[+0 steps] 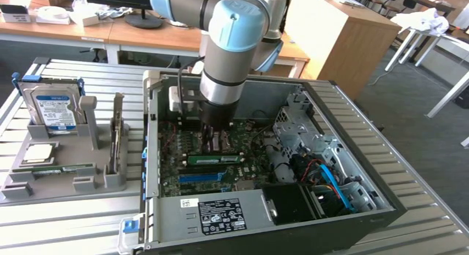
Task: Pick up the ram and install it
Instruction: 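Press down the ram until it locks into place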
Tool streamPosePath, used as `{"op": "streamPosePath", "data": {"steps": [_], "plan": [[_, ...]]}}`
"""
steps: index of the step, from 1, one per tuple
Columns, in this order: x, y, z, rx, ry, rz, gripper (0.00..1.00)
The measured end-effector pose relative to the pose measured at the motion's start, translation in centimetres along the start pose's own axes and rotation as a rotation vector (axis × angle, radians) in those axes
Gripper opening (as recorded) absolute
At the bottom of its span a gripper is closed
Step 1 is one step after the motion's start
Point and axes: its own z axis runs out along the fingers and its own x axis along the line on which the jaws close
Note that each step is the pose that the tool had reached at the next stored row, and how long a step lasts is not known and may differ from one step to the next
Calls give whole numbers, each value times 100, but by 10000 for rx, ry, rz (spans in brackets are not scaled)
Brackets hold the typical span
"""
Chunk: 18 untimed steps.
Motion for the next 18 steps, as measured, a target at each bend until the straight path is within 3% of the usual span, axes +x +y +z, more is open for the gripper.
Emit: {"op": "streamPosePath", "data": {"steps": [18], "plan": [[5,0,71,0,0,0,10]]}}
